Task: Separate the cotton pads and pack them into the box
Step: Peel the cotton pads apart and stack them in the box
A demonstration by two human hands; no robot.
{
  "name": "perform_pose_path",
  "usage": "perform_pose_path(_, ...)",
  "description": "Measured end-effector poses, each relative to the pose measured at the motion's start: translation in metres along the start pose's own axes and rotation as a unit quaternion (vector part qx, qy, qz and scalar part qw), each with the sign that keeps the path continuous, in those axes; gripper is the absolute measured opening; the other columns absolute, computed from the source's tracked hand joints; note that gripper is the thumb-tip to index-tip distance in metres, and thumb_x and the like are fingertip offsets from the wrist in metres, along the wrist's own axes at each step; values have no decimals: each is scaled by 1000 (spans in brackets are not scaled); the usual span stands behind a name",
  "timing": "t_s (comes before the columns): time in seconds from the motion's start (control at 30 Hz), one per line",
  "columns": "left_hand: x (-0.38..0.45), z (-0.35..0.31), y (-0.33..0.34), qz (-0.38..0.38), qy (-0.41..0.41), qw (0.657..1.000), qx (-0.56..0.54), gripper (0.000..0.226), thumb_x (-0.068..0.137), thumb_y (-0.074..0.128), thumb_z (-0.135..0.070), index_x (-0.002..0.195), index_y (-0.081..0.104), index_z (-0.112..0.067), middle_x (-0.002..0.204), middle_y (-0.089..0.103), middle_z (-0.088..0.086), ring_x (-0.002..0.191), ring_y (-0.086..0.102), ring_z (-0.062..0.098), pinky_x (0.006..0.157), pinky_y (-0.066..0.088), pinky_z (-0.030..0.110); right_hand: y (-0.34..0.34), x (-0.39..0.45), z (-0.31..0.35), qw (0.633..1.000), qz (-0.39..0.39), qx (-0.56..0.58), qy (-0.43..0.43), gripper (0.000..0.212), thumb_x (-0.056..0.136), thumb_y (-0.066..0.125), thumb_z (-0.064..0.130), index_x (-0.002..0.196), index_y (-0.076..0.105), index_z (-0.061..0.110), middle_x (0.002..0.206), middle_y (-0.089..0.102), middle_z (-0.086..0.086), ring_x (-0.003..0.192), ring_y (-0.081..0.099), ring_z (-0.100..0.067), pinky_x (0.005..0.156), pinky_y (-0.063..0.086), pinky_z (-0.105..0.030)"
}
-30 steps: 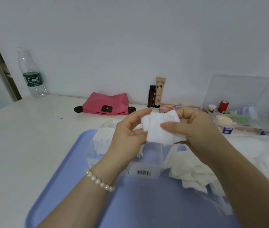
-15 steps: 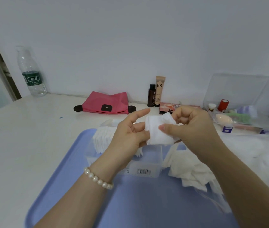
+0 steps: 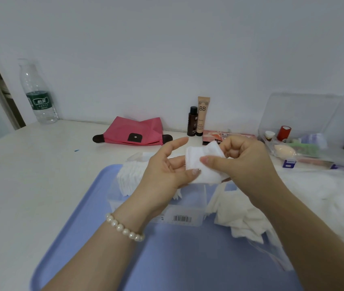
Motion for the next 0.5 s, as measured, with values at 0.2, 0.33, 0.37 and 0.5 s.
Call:
perform_pose_path(0.2,3,-3,-1,0,-21,998,-61,61,79,56,18,127,47,-19,88,74,9,74,70,16,65,57,23,-5,1,0,995,3,85,54,18,88,59,15,73,67,9,68,66,9,61,65,-7,41,52,-24)
perform_pose_path(0.33,3,-4,-2,1,-33,996,-80,60,81,54,16,129,46,-19,89,74,8,75,70,15,66,57,23,-9,3,-2,996,-33,55,69,22,93,55,16,73,65,17,74,63,3,54,61,-11,39,50,-22)
perform_pose_path(0.37,4,-3,-2,1,-35,996,-82,60,81,54,16,129,46,-19,89,74,7,75,70,15,66,57,23,-11,5,-4,995,-58,39,68,25,93,54,17,71,64,18,70,61,2,49,57,-12,38,47,-20)
perform_pose_path(0.5,4,-2,-3,-19,-36,996,-81,61,82,54,15,132,44,-18,90,74,7,77,69,16,69,56,25,-24,12,-9,980,-179,72,45,32,93,56,21,61,57,14,59,48,-2,46,38,-10,43,32,-22)
Point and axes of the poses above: each hand's wrist, its own x-axis towards the middle knuckle, its own y-axis out of the palm, z = x × y, the point moved 1 cm from there along x, towards the middle knuckle
